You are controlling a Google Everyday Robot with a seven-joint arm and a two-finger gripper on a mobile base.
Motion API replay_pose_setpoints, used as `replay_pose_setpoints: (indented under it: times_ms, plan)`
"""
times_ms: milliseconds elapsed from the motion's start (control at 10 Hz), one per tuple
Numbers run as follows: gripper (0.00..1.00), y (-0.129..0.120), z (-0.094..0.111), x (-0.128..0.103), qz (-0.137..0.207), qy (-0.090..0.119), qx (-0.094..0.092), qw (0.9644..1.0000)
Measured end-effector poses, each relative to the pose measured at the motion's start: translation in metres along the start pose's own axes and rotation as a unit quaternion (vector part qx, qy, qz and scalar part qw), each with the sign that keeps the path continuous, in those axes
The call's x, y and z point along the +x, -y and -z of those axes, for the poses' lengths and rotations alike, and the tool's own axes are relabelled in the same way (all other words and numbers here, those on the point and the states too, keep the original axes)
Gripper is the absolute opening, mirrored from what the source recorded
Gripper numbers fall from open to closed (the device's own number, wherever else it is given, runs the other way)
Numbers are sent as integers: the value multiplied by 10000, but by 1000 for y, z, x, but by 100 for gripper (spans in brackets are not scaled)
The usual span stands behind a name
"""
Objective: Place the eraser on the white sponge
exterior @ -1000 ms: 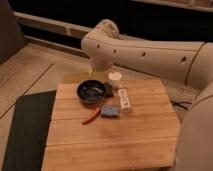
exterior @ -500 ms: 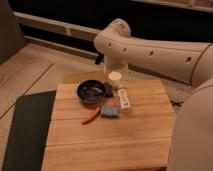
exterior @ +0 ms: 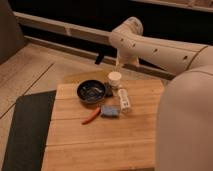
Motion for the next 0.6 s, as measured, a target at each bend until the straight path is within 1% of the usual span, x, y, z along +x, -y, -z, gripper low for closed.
replay_pose_setpoints:
  times_ms: [200, 300, 400, 600]
  plan:
    - [65, -5, -19, 2, -23, -90, -145, 9999]
    - [65, -8, -32, 6, -43, -173, -225, 9996]
    - [65, -9, -38, 8, -41, -211, -239, 9995]
    - [65, -8, -46, 9, -14, -238, -201, 9995]
